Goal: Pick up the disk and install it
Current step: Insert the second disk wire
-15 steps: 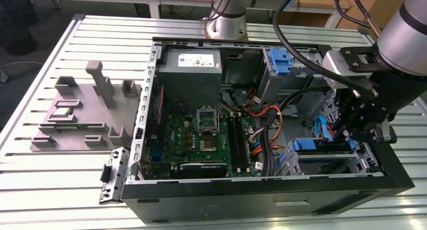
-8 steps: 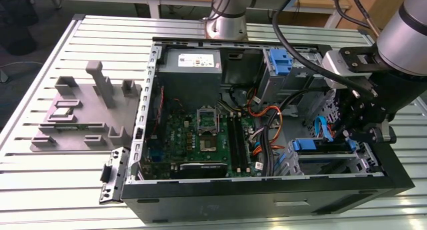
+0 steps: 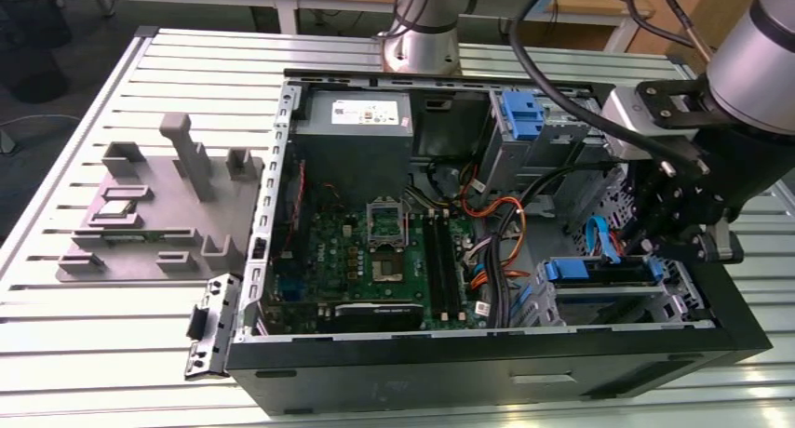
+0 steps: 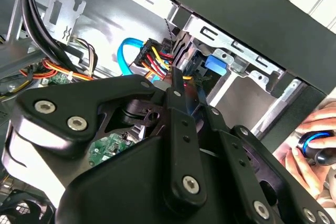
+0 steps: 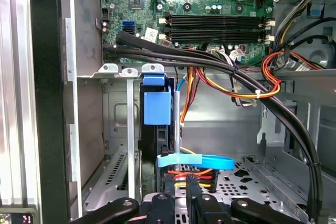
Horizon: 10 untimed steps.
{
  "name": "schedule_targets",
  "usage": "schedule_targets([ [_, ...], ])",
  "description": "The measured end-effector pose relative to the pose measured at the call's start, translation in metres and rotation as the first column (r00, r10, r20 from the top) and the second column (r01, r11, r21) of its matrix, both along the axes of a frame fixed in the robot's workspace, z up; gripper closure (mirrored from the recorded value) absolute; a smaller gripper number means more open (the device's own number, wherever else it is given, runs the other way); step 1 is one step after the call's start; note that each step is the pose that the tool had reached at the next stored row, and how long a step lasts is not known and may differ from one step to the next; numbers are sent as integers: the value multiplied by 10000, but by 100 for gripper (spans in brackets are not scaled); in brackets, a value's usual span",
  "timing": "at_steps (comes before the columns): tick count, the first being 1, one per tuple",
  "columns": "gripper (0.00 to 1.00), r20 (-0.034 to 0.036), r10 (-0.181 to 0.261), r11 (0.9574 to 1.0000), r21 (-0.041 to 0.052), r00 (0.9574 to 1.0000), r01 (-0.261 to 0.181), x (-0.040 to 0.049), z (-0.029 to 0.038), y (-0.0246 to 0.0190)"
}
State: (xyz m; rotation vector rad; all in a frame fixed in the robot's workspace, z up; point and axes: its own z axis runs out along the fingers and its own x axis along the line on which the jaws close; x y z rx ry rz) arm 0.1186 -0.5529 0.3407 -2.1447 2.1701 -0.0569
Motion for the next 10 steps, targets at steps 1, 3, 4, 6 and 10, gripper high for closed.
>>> schedule_targets([
  [1, 76, 0, 0, 10000, -1, 10000, 0, 0, 19, 0],
  [3, 76, 0, -1, 10000, 0, 10000, 1, 1, 46, 0],
  [4, 76, 0, -1, 10000, 0, 10000, 1, 2, 59, 0],
  [6, 76, 0, -1, 10000, -1, 10000, 1, 3, 79, 0],
  [10, 76, 0, -5, 10000, -1, 10000, 5, 6, 92, 0],
])
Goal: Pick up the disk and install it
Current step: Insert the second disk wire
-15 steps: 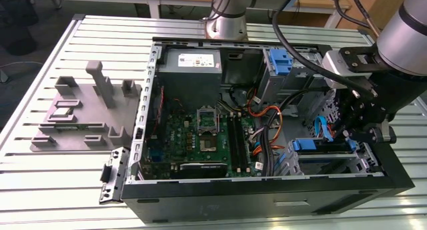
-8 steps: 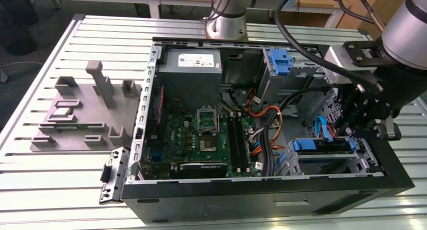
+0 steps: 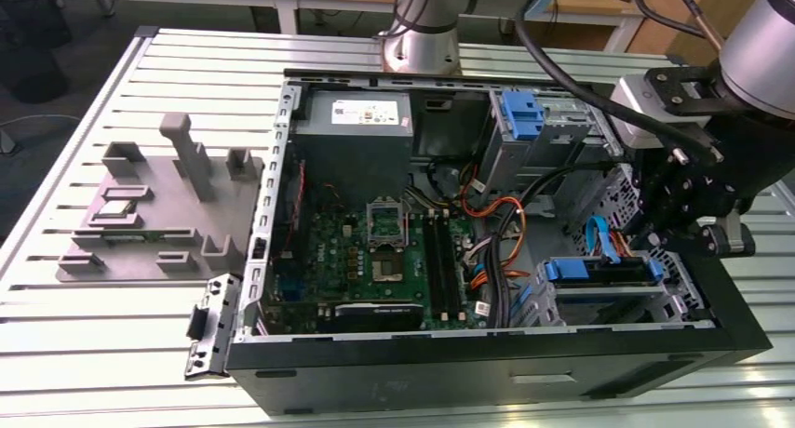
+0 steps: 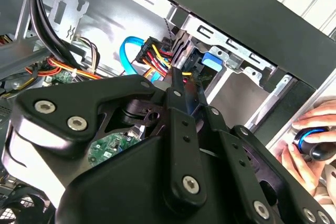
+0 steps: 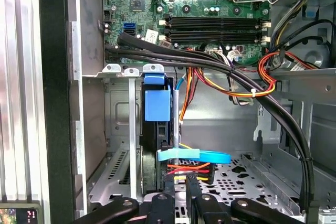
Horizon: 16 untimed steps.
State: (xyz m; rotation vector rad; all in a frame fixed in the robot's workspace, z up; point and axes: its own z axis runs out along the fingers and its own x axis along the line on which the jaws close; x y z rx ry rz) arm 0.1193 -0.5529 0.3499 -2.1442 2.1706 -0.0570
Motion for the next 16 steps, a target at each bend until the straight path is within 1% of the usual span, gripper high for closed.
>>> schedule_targets([
  [7, 76, 0, 0, 10000, -3, 10000, 0, 0, 1, 0],
  [8, 78, 0, -1, 10000, -3, 10000, 1, 0, 1, 0],
  [9, 84, 0, 0, 10000, -3, 10000, 0, 0, 1, 0],
  [10, 84, 0, -1, 10000, -3, 10000, 1, 0, 1, 0],
  [11, 90, 0, 0, 10000, -2, 10000, 0, 0, 1, 0],
  [16, 90, 0, -1, 10000, -3, 10000, 1, 0, 1, 0],
])
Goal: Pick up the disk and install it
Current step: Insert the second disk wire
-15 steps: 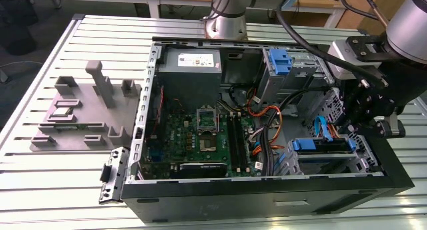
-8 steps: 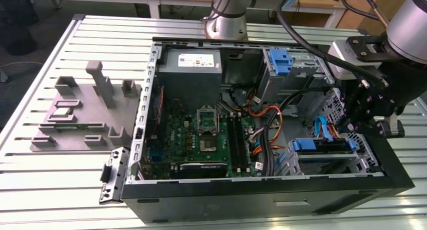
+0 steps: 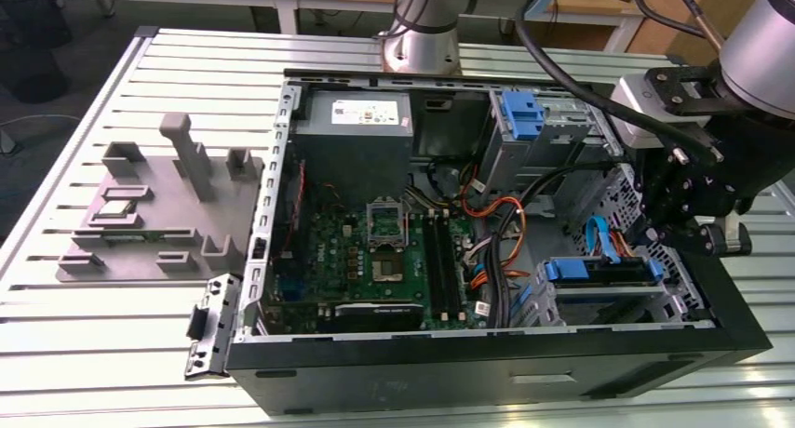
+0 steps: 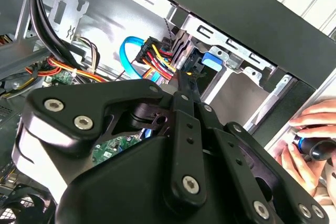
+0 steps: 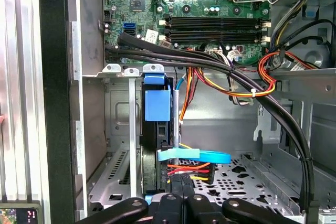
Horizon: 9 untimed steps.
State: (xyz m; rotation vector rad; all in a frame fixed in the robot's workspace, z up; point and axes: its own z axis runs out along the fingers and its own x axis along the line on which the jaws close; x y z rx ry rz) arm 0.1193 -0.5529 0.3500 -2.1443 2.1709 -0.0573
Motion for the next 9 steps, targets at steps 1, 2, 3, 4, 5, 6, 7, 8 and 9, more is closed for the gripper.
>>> schedule_targets([
  [1, 90, 0, 0, 10000, 0, 10000, 0, 0, 0, 0],
  [2, 90, -27, 0, 10000, -1, 10000, 0, 1, 0, 0],
  [3, 90, -147, 1, 10000, 0, 9999, -1, 2, -2, 0],
  [4, 90, -316, 0, 10000, -1, 9995, 0, 3, -4, -1],
  [5, 90, -494, 0, 10000, 0, 9988, 0, 5, -7, 0],
  [6, 90, -629, 0, 10000, 1, 9980, 0, 6, -8, 0],
  [7, 90, -633, 0, 10000, 0, 9980, 0, 6, -8, 1],
  [8, 90, -634, 0, 10000, 0, 9980, 0, 6, -8, 0],
  [9, 90, -634, -1, 10000, 0, 9980, 1, 6, -8, 0],
])
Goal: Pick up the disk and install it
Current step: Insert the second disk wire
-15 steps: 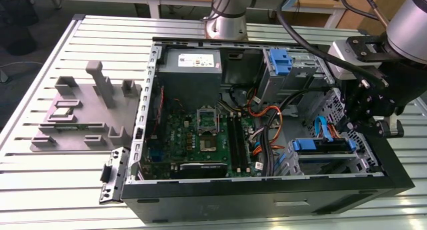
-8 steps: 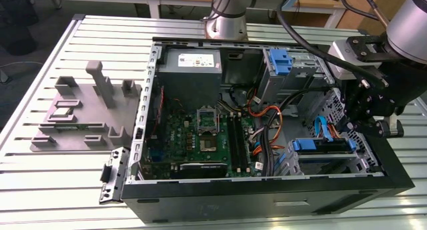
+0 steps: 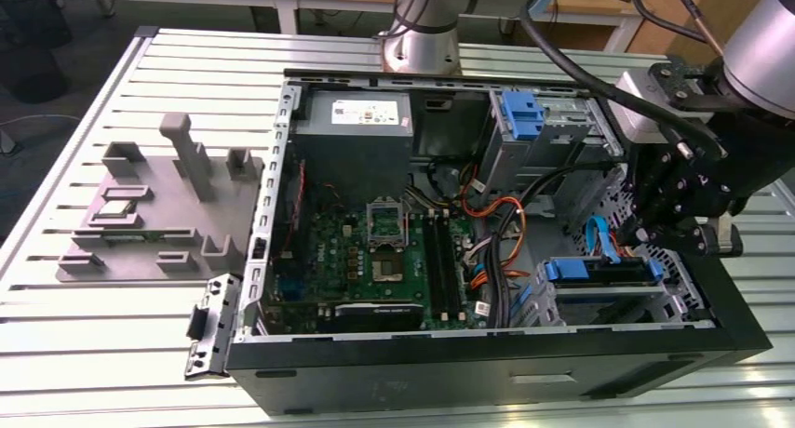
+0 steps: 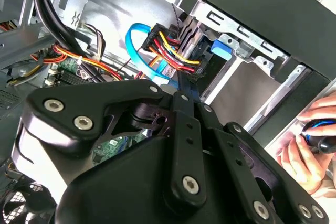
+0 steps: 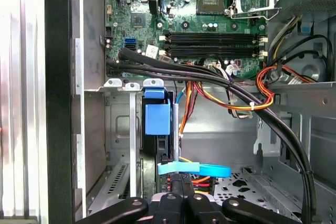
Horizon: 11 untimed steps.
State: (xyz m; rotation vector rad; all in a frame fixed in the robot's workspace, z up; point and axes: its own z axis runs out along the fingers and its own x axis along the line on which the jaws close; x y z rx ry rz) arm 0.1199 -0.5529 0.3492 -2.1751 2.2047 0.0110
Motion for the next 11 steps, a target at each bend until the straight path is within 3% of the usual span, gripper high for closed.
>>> schedule_targets([
  [6, 90, -4, -34, 10000, -13, 10000, 34, 2, 45, 0],
  [11, 90, -55, -184, 9998, -111, 9998, 183, 21, 56, -7],
])
